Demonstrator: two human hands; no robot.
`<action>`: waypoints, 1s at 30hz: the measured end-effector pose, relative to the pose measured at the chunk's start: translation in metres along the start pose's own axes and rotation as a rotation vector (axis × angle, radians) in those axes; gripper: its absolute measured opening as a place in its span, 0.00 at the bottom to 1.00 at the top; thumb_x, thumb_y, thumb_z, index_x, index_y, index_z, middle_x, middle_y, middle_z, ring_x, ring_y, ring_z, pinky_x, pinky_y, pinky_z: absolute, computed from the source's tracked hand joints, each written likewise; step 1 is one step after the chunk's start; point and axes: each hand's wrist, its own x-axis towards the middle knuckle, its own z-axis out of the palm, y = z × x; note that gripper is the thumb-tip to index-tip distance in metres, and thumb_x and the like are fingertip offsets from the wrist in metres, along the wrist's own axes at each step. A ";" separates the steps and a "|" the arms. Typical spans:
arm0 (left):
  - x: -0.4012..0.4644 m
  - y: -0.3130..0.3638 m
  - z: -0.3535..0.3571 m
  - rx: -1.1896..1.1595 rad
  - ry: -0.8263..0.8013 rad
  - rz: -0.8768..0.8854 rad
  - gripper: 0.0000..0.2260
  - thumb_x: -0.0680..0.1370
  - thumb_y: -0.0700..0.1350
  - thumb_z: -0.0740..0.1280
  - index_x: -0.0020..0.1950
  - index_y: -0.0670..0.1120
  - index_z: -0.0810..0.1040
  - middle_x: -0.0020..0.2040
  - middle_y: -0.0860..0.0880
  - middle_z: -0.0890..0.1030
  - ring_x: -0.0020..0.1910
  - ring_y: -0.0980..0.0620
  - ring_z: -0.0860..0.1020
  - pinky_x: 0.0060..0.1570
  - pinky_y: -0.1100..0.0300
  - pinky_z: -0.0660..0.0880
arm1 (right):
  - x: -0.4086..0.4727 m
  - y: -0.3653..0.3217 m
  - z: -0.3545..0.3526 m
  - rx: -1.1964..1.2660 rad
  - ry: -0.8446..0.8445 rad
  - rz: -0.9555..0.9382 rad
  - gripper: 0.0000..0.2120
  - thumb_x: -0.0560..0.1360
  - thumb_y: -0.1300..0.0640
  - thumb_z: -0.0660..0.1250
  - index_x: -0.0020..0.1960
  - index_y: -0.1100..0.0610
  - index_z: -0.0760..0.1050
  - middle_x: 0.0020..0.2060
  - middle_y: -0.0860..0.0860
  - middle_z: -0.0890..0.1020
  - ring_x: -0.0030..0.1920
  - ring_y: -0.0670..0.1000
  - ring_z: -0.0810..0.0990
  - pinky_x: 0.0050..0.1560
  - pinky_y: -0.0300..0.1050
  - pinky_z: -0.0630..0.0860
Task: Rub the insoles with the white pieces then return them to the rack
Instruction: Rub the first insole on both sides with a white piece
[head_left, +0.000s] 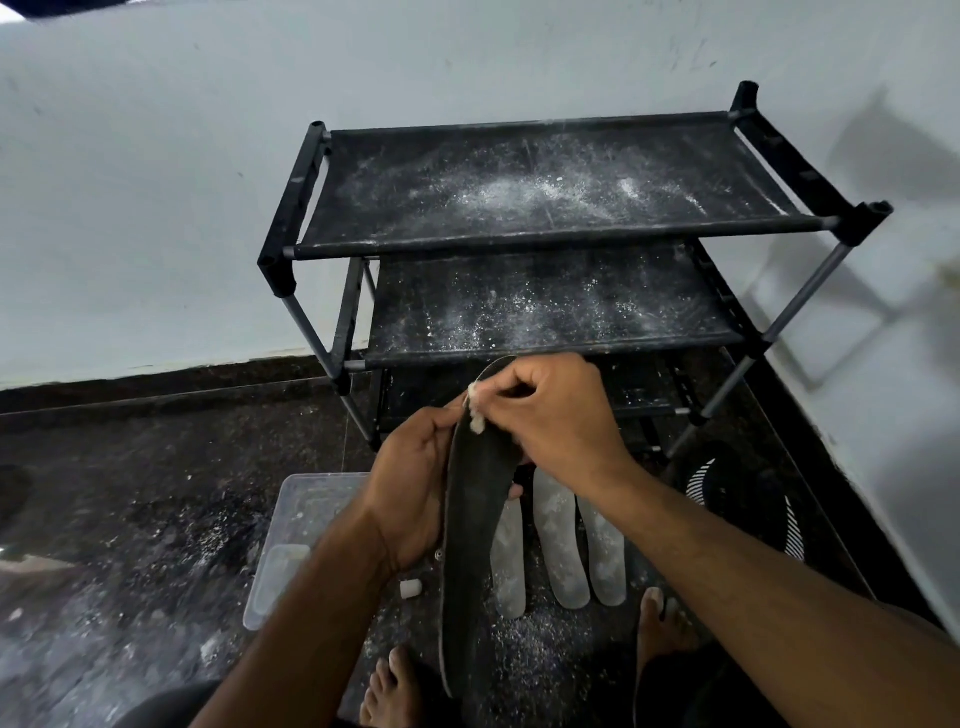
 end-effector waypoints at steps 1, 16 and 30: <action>0.001 0.000 -0.001 -0.013 0.012 -0.006 0.22 0.84 0.47 0.53 0.71 0.39 0.76 0.61 0.34 0.78 0.52 0.40 0.81 0.57 0.40 0.77 | -0.003 -0.001 0.003 0.021 -0.078 0.049 0.02 0.73 0.59 0.75 0.42 0.58 0.84 0.33 0.49 0.84 0.31 0.42 0.82 0.30 0.39 0.78; 0.002 0.008 -0.005 0.010 0.090 0.041 0.22 0.83 0.49 0.56 0.53 0.38 0.86 0.49 0.35 0.85 0.42 0.41 0.85 0.47 0.47 0.83 | 0.002 -0.006 -0.003 0.043 -0.125 0.066 0.02 0.73 0.63 0.74 0.41 0.61 0.84 0.31 0.47 0.84 0.28 0.42 0.81 0.28 0.36 0.77; 0.001 0.008 -0.007 0.082 0.208 0.069 0.24 0.84 0.50 0.56 0.68 0.33 0.76 0.58 0.31 0.82 0.46 0.38 0.84 0.44 0.45 0.83 | 0.010 0.006 -0.004 -0.160 -0.028 -0.026 0.04 0.75 0.60 0.73 0.42 0.57 0.84 0.34 0.46 0.84 0.30 0.42 0.82 0.29 0.34 0.77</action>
